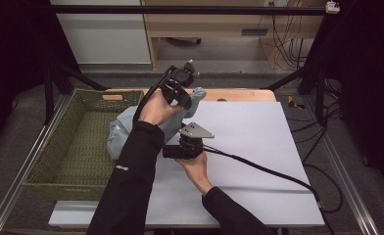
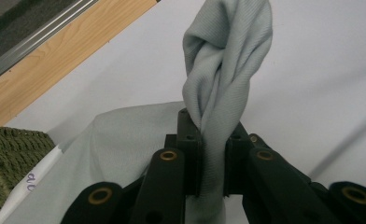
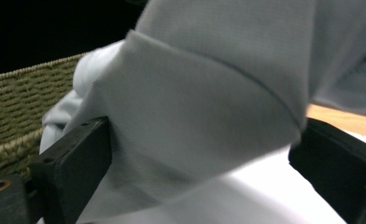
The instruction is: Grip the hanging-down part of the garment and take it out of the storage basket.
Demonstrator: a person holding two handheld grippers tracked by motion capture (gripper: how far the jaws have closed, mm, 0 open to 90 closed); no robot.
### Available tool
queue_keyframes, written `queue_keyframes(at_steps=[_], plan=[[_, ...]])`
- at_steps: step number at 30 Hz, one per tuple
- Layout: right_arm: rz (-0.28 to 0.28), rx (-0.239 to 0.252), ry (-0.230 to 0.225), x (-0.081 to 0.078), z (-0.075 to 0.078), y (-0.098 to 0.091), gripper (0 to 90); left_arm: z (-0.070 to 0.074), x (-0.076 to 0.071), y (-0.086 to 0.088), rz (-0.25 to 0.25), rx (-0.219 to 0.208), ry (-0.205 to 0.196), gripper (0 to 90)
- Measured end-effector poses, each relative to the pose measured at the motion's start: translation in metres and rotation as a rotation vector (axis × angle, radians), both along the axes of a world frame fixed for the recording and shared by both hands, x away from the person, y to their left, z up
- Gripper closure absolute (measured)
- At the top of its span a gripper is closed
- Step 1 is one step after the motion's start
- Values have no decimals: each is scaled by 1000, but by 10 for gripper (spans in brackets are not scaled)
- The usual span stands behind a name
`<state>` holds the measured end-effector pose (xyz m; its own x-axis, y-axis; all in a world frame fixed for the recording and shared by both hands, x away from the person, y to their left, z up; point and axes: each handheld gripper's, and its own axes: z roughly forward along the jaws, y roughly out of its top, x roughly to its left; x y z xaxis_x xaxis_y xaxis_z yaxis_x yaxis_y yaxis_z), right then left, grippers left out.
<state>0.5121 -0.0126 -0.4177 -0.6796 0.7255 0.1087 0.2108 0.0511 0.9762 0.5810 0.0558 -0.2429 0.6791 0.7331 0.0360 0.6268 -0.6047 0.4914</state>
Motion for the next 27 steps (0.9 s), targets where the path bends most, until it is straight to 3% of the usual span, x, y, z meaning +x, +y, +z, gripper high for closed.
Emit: queue_keyframes(at_steps=[5,6,8,14,15,19,20,21,25,26,27], plan=[[16,32,2,4,6,6,170,0,-1,0,-1,0,-4,802],[18,28,4,5,6,9,253,0,-1,0,1,1,-5,801],[17,27,11,5,6,10,285,0,-1,1,-1,4,-4,802],[18,27,61,11,6,11,621,-1,-1,5,5,6,-3,802],[20,21,62,12,8,9,730,-1,-1,6,5,5,-4,801],[31,16,54,12,9,8,829,-1,-1,9,9,-5,-5,802],[30,18,51,12,9,8,837,-1,-2,9,9,-3,-6,801],[34,40,90,10,10,9,841,-1,-2,10,8,-2,-6,802],[37,20,77,10,11,7,852,0,-2,11,10,-9,-9,802],[36,2,41,11,10,6,853,0,-2,11,10,-11,-9,802],[44,25,67,8,13,7,854,1,-2,11,10,-12,-10,802]])
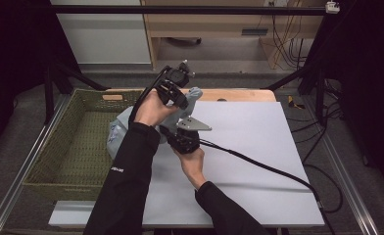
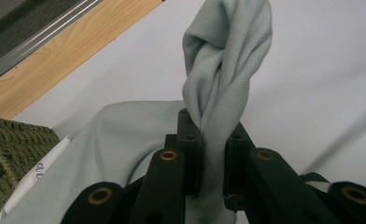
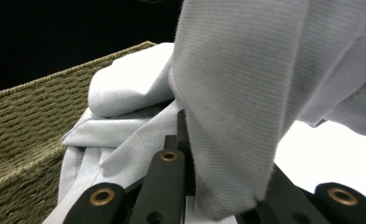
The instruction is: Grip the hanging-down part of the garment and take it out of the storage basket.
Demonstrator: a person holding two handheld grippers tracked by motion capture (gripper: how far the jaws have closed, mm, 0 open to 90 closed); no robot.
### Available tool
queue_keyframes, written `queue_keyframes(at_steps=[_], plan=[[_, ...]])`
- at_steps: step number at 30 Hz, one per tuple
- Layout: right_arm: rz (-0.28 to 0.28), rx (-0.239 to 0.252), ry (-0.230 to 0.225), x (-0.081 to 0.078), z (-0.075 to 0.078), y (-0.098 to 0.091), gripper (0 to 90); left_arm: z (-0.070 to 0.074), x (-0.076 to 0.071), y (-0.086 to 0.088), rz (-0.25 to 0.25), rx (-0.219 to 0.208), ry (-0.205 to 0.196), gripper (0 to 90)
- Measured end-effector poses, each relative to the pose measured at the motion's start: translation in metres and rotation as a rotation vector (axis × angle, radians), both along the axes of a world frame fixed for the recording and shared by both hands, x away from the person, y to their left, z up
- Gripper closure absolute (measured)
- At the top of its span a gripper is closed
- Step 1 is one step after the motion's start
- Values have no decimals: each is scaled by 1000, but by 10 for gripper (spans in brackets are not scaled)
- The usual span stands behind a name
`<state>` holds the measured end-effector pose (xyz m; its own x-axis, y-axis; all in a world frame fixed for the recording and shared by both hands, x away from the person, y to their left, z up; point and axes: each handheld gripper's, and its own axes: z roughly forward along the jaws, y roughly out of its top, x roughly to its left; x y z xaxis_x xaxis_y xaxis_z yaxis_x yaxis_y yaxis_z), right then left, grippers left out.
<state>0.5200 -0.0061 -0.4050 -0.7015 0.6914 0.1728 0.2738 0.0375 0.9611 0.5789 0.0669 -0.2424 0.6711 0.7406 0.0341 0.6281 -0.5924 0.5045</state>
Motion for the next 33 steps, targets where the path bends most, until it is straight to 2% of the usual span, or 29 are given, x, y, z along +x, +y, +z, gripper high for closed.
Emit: queue_keyframes(at_steps=[1,2,3,6,7,8,12,14,15,17,18,21,22,25,28,33], plan=[[-3,-30,-41,1,-1,-2,855,0,0,0,-1,1,-1,801],[3,-9,-6,-3,1,-1,856,0,0,0,-2,-1,-2,802],[-4,-37,-48,-2,1,-3,857,1,0,-1,-2,0,-3,802],[8,-14,-16,-10,5,-3,859,2,-1,-2,-4,2,-5,802],[17,-44,-70,-8,4,-6,860,2,-1,-2,-4,3,-7,802],[18,-27,-44,-12,6,-6,860,3,-1,-2,-2,5,-8,802],[33,-42,-75,-16,8,-16,862,4,-2,-1,-1,10,-10,801],[35,-33,-66,-20,9,-21,862,4,-2,-1,0,11,-9,802],[45,-56,-98,-20,9,-25,862,4,-2,-1,0,12,-10,801],[53,-58,-118,-23,10,-30,862,4,-2,-2,1,9,-10,802],[62,-19,-76,-27,12,-31,862,4,-2,-2,1,9,-9,802],[73,-15,-90,-32,15,-39,863,3,-2,-4,-2,12,-12,802],[74,-39,-105,-33,16,-44,863,3,-2,-4,-3,10,-11,802],[78,-18,-100,-38,19,-52,863,3,-3,-4,-3,10,-10,802],[88,-33,-114,-41,22,-61,862,4,-3,-5,-2,7,-12,802],[93,-51,-109,-48,27,-74,863,5,-4,-5,-4,8,-12,802]])
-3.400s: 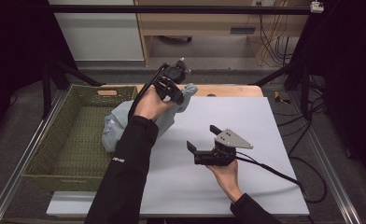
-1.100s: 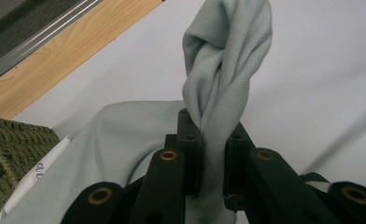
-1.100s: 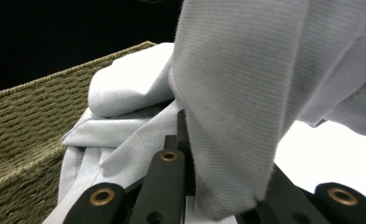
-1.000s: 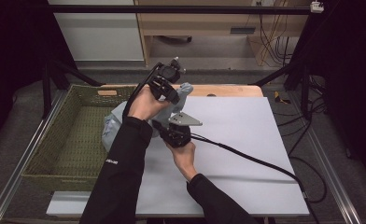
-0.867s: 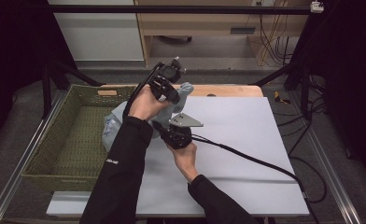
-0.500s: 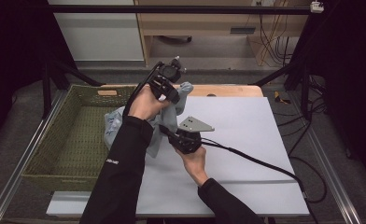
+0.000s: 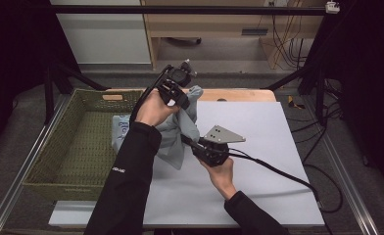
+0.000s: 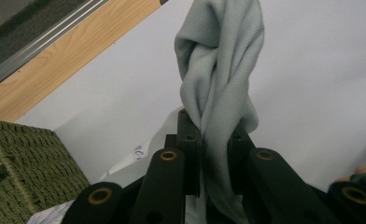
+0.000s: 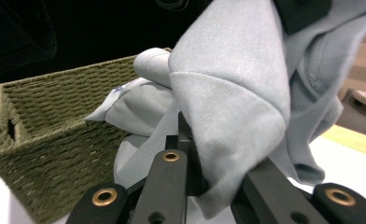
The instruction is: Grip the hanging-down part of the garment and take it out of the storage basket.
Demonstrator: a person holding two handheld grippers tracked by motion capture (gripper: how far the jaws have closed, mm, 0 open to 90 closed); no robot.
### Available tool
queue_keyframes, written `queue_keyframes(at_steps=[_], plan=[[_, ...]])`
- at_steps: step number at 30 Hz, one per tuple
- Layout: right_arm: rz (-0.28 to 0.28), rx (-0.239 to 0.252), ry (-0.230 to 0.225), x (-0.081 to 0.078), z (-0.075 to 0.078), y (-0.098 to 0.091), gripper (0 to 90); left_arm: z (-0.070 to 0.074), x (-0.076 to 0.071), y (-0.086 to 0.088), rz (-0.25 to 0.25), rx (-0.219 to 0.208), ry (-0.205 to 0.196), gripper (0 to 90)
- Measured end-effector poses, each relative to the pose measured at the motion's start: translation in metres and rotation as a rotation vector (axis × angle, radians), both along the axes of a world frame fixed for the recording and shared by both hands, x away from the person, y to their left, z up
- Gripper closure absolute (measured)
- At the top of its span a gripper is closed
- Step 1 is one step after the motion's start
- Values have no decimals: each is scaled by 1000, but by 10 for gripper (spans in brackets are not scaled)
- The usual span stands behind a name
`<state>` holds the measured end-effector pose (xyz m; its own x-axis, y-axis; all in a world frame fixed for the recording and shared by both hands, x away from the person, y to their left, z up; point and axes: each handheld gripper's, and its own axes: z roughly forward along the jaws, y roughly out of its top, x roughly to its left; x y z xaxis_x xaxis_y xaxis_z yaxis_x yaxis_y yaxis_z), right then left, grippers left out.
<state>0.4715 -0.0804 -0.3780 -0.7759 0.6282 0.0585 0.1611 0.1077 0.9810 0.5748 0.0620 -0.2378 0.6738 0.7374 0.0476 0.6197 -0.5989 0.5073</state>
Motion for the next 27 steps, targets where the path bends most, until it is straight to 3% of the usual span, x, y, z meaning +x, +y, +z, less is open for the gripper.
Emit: queue_keyframes(at_steps=[18,20,27], plan=[[-36,-27,5,-8,17,-45,863,1,-4,-9,-22,7,4,802],[-41,-28,9,-8,18,-49,863,0,-5,-11,-12,-11,-3,802],[-80,-36,3,-6,22,-68,863,2,-8,-17,-45,0,0,801]])
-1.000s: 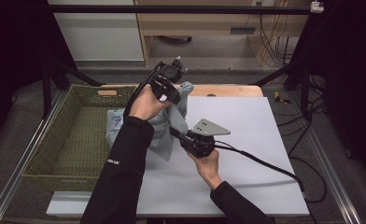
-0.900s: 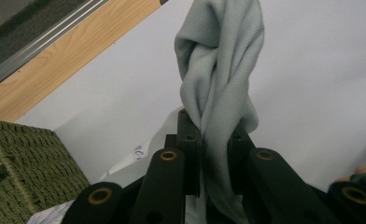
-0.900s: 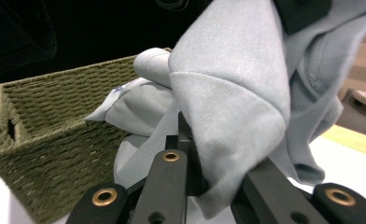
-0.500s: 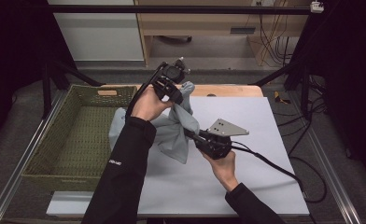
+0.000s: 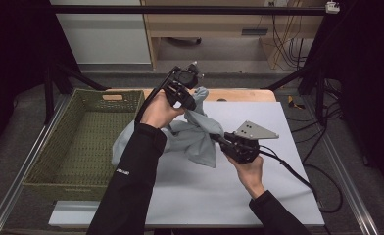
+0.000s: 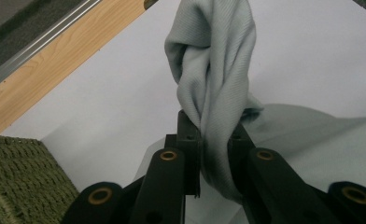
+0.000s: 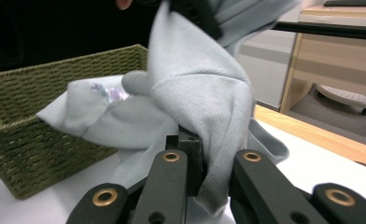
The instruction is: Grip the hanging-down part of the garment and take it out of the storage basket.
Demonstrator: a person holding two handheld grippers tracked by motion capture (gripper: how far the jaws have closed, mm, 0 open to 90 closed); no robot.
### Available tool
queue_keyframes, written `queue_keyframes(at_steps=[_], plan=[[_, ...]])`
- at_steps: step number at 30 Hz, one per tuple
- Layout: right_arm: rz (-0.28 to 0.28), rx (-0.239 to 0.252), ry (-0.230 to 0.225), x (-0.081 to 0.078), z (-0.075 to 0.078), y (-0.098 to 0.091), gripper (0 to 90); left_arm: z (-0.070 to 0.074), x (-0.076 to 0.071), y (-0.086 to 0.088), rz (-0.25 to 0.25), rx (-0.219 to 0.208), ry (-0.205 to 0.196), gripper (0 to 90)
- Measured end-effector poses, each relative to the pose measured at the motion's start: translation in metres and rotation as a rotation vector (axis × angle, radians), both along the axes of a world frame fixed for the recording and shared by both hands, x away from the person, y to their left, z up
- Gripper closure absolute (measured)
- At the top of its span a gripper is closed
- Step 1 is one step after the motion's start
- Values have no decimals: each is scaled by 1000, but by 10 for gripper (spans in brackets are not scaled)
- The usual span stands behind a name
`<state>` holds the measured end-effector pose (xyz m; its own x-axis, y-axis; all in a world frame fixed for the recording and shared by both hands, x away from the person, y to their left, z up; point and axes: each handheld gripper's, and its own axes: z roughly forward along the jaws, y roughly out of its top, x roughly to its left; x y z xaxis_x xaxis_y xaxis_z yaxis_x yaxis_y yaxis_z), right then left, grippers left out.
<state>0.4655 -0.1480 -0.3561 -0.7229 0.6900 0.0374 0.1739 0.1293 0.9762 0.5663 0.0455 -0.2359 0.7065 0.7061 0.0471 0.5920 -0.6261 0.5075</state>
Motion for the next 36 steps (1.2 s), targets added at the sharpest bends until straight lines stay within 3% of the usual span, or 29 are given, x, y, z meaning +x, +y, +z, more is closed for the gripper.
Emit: queue_keyframes(at_steps=[3,9,21,30,34,36], plan=[[-16,11,9,2,1,-7,864,1,-1,-4,-2,1,-3,802],[-63,-32,-13,7,2,-13,864,0,-1,-8,-6,14,0,802],[-182,-51,-42,19,9,-22,863,1,-2,-15,-13,15,-10,802],[-58,-28,-37,3,1,-14,812,2,-3,-9,-8,17,-26,802],[-24,-37,-60,-5,-5,-8,674,0,-3,-8,-6,23,-27,801],[-14,-30,-57,-10,-6,-7,514,-2,-3,-8,-9,24,-27,802]])
